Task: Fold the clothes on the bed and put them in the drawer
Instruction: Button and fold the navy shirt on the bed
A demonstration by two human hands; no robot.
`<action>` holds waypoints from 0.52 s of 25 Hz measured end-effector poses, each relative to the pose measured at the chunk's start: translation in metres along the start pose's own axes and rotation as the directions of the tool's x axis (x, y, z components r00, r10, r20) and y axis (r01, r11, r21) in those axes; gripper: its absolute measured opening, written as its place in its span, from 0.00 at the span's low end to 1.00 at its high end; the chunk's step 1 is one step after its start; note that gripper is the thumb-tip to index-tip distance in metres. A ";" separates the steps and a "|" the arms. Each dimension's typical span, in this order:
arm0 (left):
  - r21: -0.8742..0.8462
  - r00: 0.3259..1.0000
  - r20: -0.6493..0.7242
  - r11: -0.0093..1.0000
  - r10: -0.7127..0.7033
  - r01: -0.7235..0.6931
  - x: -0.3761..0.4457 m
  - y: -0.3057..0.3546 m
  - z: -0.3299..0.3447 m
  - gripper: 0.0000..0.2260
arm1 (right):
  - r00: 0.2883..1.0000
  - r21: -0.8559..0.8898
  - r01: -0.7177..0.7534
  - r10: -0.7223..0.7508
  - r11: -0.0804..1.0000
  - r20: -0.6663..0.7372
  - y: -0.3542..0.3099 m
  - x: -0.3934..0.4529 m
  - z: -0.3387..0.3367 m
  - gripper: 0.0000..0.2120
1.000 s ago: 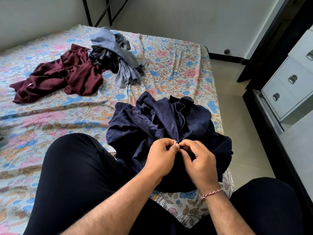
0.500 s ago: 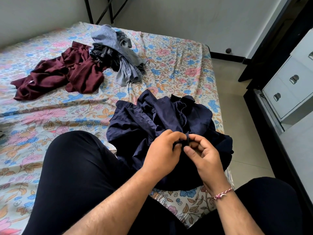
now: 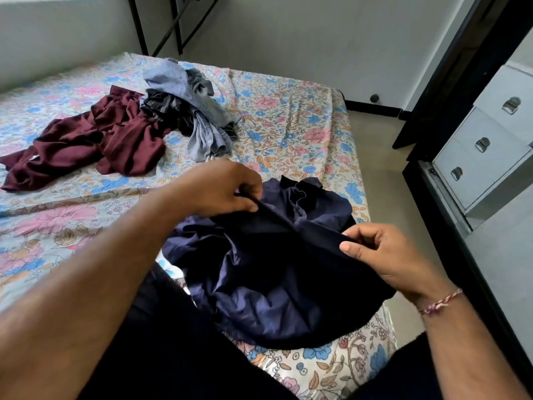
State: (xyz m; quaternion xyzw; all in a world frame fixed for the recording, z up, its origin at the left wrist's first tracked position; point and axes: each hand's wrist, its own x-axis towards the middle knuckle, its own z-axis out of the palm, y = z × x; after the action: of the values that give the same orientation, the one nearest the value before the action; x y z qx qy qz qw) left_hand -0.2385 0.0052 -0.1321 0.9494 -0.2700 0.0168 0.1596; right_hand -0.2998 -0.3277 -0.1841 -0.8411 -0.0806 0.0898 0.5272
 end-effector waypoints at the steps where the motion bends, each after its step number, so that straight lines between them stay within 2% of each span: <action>1: -0.103 0.999 0.028 0.995 0.024 -0.021 0.006 -0.009 -0.006 0.06 | 1.000 -0.018 -0.020 0.020 1.000 0.002 -0.003 0.008 -0.009 0.04; 3: -0.254 0.999 0.014 0.966 0.051 -0.046 0.022 -0.023 -0.016 0.05 | 0.998 -0.045 -0.061 0.059 0.997 -0.027 -0.013 0.028 -0.028 0.04; 5: -0.275 0.995 -0.092 0.960 0.035 -0.059 0.052 -0.029 -0.034 0.06 | 0.997 0.016 -0.071 0.071 0.997 0.001 -0.036 0.054 -0.050 0.06; 6: -0.256 0.982 -0.190 0.965 0.008 -0.058 0.069 -0.030 -0.045 0.06 | 0.997 0.043 -0.031 0.034 0.999 -0.063 -0.050 0.070 -0.061 0.06; 7: -0.226 0.946 -0.324 0.972 -0.018 -0.059 0.084 -0.027 -0.058 0.06 | 0.978 0.009 0.052 -0.049 0.999 -0.204 -0.068 0.086 -0.072 0.06; 8: -0.188 0.875 -0.483 0.980 -0.031 -0.068 0.097 -0.021 -0.070 0.06 | 0.905 -0.104 0.151 -0.180 0.983 -0.386 -0.085 0.101 -0.084 0.07; 9: -0.127 0.767 -0.641 0.989 -0.019 -0.082 0.105 -0.013 -0.078 0.06 | 0.750 -0.276 0.230 -0.351 0.933 -0.560 -0.102 0.111 -0.091 0.08; 10: -0.051 0.651 -0.759 0.994 0.022 -0.093 0.106 -0.003 -0.079 0.06 | 0.537 -0.473 0.255 -0.530 0.843 -0.656 -0.114 0.115 -0.093 0.09; 11: 0.023 0.556 -0.828 0.995 0.075 -0.100 0.102 0.009 -0.073 0.06 | 0.363 -0.637 0.247 -0.680 0.730 -0.638 -0.120 0.112 -0.087 0.09; 12: 0.066 0.509 -0.854 0.993 0.108 -0.099 0.092 0.021 -0.059 0.06 | 0.291 -0.752 0.233 -0.782 0.617 -0.551 -0.120 0.104 -0.075 0.09; 13: 0.075 0.511 -0.852 0.993 0.112 -0.092 0.079 0.028 -0.039 0.06 | 0.336 -0.812 0.202 -0.817 0.548 -0.468 -0.109 0.095 -0.061 0.07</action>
State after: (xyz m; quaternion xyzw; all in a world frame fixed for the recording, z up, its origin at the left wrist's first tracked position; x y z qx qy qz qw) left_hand -0.1837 -0.0450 -0.0772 0.8028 -0.2119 0.4927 0.2606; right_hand -0.1973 -0.3117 -0.0661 -0.8174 -0.1321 -0.5299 0.1833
